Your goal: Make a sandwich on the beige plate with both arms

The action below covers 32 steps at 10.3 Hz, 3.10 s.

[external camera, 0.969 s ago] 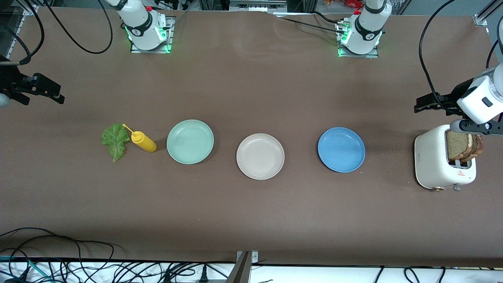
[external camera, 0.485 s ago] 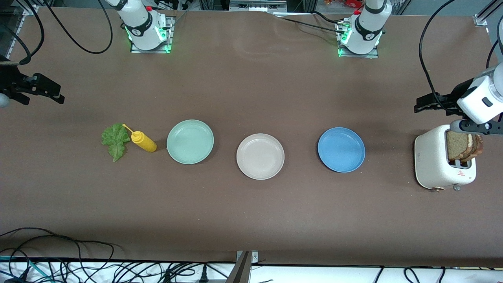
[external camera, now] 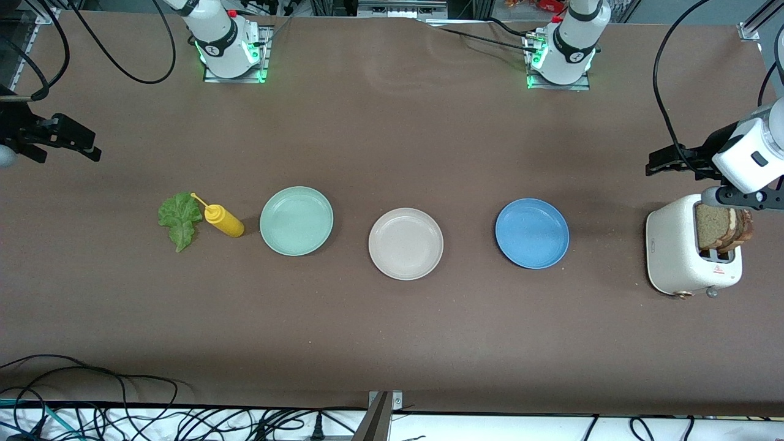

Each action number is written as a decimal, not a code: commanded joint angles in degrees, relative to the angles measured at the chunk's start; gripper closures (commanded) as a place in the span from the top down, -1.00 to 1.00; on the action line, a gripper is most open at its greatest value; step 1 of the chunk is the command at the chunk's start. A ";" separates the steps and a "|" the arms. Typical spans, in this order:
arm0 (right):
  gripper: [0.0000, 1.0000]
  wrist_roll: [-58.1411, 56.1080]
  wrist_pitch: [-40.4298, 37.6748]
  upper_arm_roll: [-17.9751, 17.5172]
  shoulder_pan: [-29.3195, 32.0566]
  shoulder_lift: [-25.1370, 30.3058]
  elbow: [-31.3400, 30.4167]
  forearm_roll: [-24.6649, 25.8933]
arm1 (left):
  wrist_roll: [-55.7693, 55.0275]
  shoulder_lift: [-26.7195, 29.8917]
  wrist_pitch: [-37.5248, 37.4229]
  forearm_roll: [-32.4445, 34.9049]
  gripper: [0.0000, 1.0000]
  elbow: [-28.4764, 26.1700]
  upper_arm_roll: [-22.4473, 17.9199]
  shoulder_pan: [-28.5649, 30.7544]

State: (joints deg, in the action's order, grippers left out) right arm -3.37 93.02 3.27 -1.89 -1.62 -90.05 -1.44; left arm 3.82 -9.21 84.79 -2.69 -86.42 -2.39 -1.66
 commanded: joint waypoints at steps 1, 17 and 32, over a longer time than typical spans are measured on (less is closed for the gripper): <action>1.00 -0.32 -1.26 0.07 -0.13 -0.49 1.54 -0.76 | -0.31 -0.46 -0.06 1.20 1.00 1.17 0.10 -0.19; 1.00 -0.15 -1.88 0.16 -0.13 -0.40 1.54 -0.76 | 0.30 -3.44 -0.15 1.46 1.00 2.84 -0.42 0.42; 1.00 -0.15 -1.96 0.16 -0.05 -0.40 1.54 -0.76 | 25.71 -11.36 17.86 4.36 1.00 -4.89 -0.25 16.86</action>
State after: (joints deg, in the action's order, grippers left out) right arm -3.37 92.34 3.26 -1.91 -1.63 -90.05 -1.45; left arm 28.70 -21.45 100.75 3.17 -89.30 -3.06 14.17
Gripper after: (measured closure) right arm 0.000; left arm 0.000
